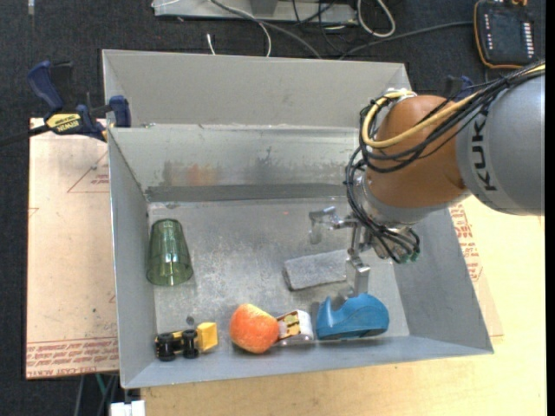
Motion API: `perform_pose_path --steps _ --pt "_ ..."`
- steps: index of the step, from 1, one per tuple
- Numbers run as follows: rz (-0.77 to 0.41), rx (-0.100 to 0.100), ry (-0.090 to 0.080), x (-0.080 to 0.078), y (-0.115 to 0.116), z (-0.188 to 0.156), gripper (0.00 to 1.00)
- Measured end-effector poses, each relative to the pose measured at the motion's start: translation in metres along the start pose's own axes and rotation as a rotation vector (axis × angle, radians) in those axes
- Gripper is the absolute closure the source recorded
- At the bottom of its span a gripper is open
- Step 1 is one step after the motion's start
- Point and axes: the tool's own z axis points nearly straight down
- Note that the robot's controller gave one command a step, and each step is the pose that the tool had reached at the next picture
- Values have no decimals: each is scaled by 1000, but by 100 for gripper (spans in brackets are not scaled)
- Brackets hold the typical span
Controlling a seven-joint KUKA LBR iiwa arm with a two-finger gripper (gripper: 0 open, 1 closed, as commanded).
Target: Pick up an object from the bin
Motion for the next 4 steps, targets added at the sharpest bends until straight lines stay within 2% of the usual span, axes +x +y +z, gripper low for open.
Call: perform_pose_path --steps 1,2,3,4 --pt "184 -8 4 -5 12 53 0" --pt "49 1 -13 -26 -7 86 0" --pt "306 -6 -7 0 0 84 100" --pt "305 -6 -7 -1 0 84 100"
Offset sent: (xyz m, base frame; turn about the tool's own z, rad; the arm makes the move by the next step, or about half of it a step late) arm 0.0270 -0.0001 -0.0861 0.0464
